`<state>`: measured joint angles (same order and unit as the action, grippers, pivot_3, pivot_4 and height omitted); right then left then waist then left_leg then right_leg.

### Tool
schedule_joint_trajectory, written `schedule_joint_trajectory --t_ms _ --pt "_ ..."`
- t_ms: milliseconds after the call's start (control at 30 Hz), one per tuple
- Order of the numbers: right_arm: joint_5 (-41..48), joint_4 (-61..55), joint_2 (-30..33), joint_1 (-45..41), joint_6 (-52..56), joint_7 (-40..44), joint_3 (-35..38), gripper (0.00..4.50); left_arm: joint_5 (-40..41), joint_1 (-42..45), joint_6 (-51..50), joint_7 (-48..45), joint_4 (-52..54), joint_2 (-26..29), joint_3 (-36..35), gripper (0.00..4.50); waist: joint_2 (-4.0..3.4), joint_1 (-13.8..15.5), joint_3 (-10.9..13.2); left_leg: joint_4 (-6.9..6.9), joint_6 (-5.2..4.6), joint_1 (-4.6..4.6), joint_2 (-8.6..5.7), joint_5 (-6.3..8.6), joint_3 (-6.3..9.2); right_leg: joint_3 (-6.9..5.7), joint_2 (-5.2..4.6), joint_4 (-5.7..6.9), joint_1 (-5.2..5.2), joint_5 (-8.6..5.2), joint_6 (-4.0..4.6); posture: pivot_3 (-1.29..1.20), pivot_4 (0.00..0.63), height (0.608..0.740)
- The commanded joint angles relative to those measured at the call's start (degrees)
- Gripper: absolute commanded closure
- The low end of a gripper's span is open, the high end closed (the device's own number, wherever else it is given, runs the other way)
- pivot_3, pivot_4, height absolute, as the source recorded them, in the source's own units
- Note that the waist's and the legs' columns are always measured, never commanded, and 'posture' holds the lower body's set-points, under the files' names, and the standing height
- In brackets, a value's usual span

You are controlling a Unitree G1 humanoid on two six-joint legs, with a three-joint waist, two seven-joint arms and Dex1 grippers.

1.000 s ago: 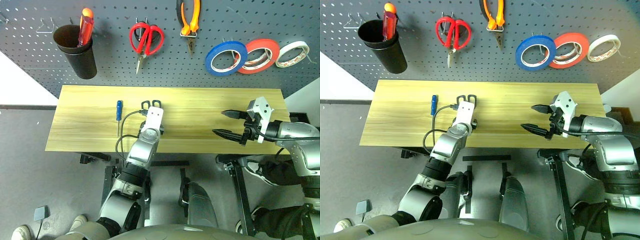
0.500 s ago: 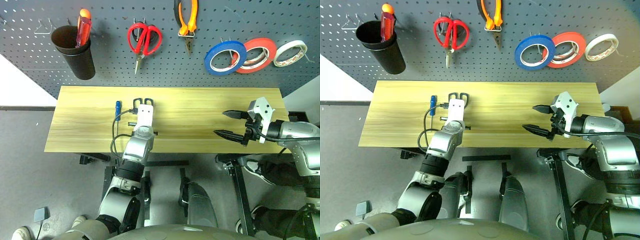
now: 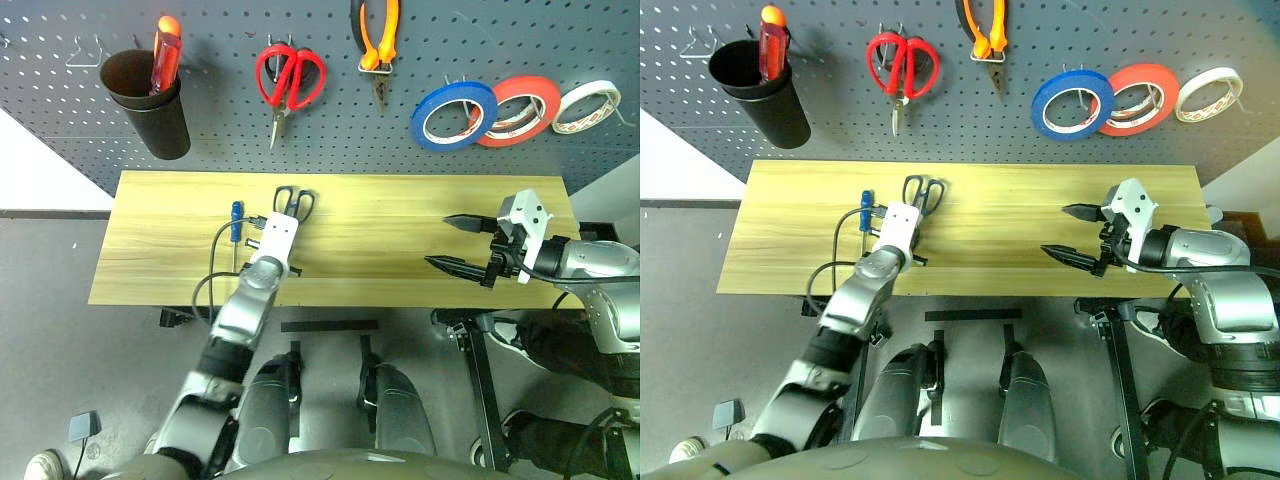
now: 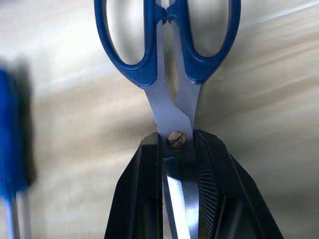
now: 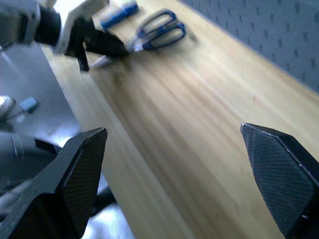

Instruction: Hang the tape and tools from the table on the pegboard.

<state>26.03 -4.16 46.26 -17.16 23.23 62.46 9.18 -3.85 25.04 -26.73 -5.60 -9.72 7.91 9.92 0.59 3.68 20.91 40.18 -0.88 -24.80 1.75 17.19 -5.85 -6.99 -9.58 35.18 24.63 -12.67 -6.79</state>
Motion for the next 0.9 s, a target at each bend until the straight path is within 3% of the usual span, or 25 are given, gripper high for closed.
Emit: schedule_joint_trajectory --t_ms 33,267,633,900 --pt "4.6 -6.8 -0.8 1.5 1.8 -1.5 3.4 0.00 7.4 -3.1 11.5 -16.6 5.9 5.0 -0.8 3.95 -0.08 0.2 -0.1 -0.06 0.03 -0.07 0.00 -0.02 0.04 -0.11 0.00 0.00 0.00 0.00 0.00 0.08 0.249 0.711" --pt "11.0 -11.4 -2.8 0.0 4.6 -5.2 6.5 0.00 11.0 -7.2 29.3 -22.9 6.0 9.1 -6.1 3.95 -0.05 0.1 -1.6 0.00 0.01 -0.49 -0.21 -0.04 0.07 -0.46 0.01 -0.14 0.07 0.08 -0.14 0.10 0.190 0.711" --pt "17.0 -12.1 -1.9 -6.1 6.9 -6.1 7.9 0.00 19.0 -9.3 53.4 -32.3 3.6 8.6 -12.2 3.95 0.06 0.2 -5.6 -0.01 0.02 -0.46 -0.29 -0.06 0.05 -0.50 0.08 -0.14 0.04 0.09 -0.16 0.11 0.124 0.711" --pt "16.2 -8.7 -2.1 -10.3 6.4 -5.0 6.8 0.00 14.3 -1.7 56.1 -26.8 -3.4 7.0 -12.2 3.95 0.12 0.2 -7.3 0.13 0.00 -0.39 -0.32 -0.11 0.07 -0.49 0.12 -0.09 -0.08 0.18 -0.24 0.13 0.112 0.711"
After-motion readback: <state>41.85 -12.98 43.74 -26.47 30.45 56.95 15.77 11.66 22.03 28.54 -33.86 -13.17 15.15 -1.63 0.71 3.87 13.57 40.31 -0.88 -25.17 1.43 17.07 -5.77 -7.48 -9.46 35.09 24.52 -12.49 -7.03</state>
